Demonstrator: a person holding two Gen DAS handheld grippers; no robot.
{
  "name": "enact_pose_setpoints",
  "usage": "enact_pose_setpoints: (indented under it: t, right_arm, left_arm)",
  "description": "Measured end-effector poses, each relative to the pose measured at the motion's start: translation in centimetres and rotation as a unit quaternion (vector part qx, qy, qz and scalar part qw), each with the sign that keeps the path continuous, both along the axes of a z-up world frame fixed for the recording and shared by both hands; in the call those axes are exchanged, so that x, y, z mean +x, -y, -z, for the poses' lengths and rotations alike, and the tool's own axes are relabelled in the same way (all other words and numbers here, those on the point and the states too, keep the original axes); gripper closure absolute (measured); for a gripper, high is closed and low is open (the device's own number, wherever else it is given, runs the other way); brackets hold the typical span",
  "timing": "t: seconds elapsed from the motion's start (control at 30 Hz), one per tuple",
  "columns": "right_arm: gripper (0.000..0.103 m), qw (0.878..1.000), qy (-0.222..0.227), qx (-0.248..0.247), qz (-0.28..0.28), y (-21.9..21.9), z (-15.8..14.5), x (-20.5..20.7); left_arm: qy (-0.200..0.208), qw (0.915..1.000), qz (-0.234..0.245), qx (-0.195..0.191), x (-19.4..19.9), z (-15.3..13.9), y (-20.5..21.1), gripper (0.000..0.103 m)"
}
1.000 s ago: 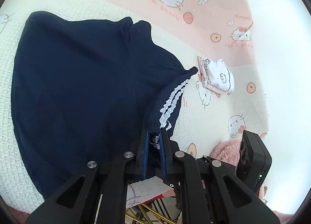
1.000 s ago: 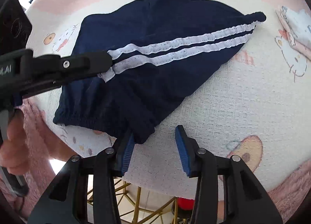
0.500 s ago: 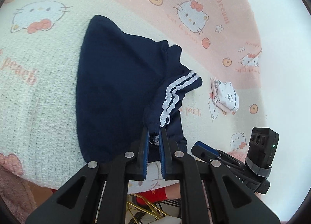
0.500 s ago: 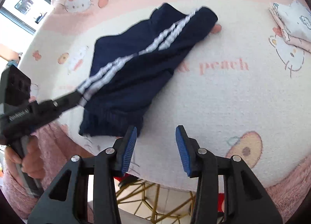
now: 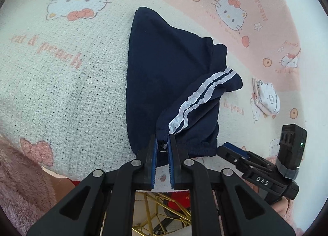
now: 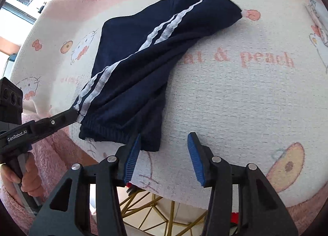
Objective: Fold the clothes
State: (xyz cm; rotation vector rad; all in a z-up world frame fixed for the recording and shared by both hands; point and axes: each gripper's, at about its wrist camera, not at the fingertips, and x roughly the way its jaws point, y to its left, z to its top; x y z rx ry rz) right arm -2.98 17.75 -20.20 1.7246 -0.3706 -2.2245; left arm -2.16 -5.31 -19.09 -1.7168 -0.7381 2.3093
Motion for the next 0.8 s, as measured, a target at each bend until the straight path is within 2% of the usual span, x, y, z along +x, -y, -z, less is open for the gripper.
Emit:
enact_pose_setpoints:
  t: [0.07, 0.17, 0.33, 0.37, 0.47, 0.57, 0.67, 0.77, 0.8]
  right_arm:
    - [0.055, 1.000, -0.018, -0.001, 0.009, -0.6, -0.4, 0.2]
    - [0.055, 0.998, -0.033, -0.048, 0.030, -1.4, -0.9, -0.2]
    - [0.054, 0.996, -0.031, -0.081, 0.028, -1.2, -0.6, -0.8]
    - [0.054, 0.996, -0.027, -0.085, 0.025, -1.0, -0.4, -0.8]
    - [0.054, 0.996, -0.020, -0.087, 0.015, -0.5, -0.2, -0.6]
    - [0.054, 0.996, -0.027, -0.090, 0.007, 0.3, -0.3, -0.1]
    - [0.054, 0.996, -0.029, -0.086, 0.008, 0.4, -0.2, -0.4]
    - [0.054, 0.998, -0.016, -0.065, 0.013, 0.5, 0.9, -0.8]
    - [0.054, 0.999, -0.013, -0.052, 0.005, 0.8, 1.3, -0.9]
  left_arm:
    - [-0.007, 0.9999, -0.005, 0.005, -0.2, -0.6, 0.4, 0.093]
    - [-0.015, 0.9999, -0.005, 0.006, -0.3, -1.7, 0.6, 0.093]
    - [0.012, 0.9999, -0.008, -0.002, 0.1, -1.0, 0.7, 0.093]
    - [0.016, 0.9998, -0.013, 0.009, 0.2, -0.8, 1.0, 0.093]
    - [0.022, 0.9974, -0.042, 0.055, 0.5, -0.7, 2.3, 0.093]
    - [0.018, 0.9986, -0.038, 0.031, 0.7, -1.3, 2.5, 0.093]
    - [0.036, 0.9983, -0.035, 0.031, 1.0, -0.6, 2.3, 0.093]
    - [0.073, 0.9962, -0.035, 0.034, 0.9, 1.5, 2.2, 0.093]
    - [0.088, 0.9952, -0.036, 0.022, 0.8, 2.4, 2.1, 0.090]
